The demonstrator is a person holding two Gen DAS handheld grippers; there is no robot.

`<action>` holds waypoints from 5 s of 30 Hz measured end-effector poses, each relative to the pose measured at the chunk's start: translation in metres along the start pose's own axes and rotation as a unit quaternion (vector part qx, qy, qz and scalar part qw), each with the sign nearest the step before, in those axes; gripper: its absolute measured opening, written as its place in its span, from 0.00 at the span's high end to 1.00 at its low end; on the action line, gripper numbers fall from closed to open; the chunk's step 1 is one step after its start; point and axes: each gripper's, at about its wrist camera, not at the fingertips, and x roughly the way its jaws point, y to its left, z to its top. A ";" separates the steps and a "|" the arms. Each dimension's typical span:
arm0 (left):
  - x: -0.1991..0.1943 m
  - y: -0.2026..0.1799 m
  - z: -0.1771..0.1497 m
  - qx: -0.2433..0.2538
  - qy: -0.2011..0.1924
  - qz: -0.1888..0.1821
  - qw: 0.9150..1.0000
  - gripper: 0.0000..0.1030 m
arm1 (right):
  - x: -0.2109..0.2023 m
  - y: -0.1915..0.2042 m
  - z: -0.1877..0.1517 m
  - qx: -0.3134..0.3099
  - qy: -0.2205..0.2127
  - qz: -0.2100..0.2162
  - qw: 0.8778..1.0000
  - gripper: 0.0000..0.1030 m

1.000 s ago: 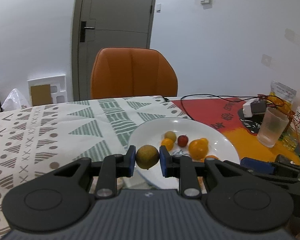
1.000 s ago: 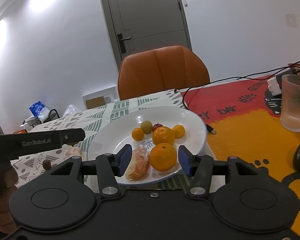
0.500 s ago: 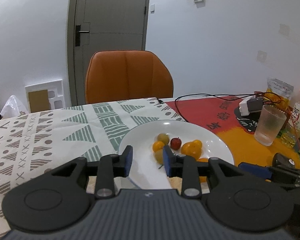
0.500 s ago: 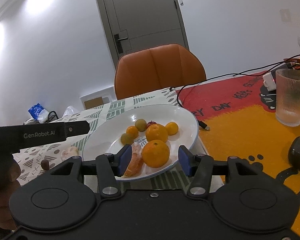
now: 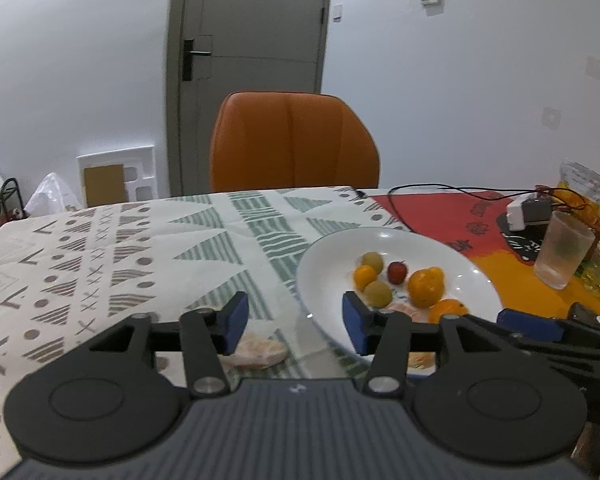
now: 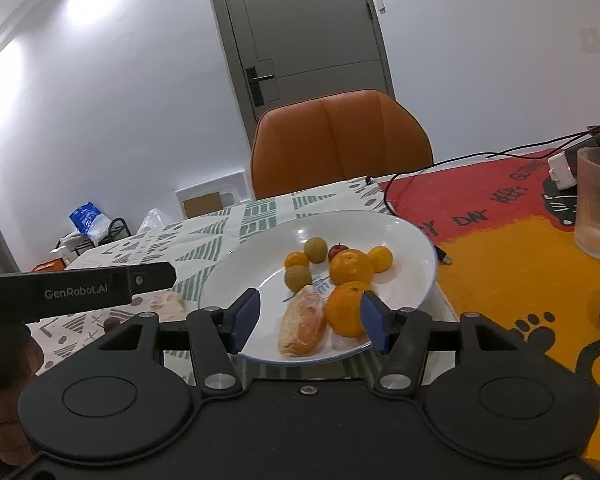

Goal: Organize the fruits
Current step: 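Move both tools back toward the dark red plum on the tablecloth, then close the left tool on the dark red plum while the right tool lowers onto the netted peeled fruit, then close the right tool on the netted peeled fruit, then carry the plum and peeled fruit with both tools over the white plate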

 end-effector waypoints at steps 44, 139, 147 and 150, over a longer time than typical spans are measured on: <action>-0.037 0.095 -0.022 -0.066 -0.013 0.119 0.991 0.13 | 0.012 0.073 -0.008 -0.038 0.002 0.065 0.997 0.00; -0.014 0.167 -0.044 -0.150 0.025 0.100 0.983 0.78 | 0.121 0.166 -0.016 -0.169 0.128 0.111 0.971 0.56; -0.016 0.162 -0.041 -0.142 0.021 0.097 0.985 0.78 | 0.116 0.161 -0.014 -0.158 0.124 0.116 0.973 0.63; -0.015 0.157 -0.040 -0.138 0.020 0.095 0.986 0.78 | 0.110 0.157 -0.012 -0.149 0.115 0.116 0.975 0.63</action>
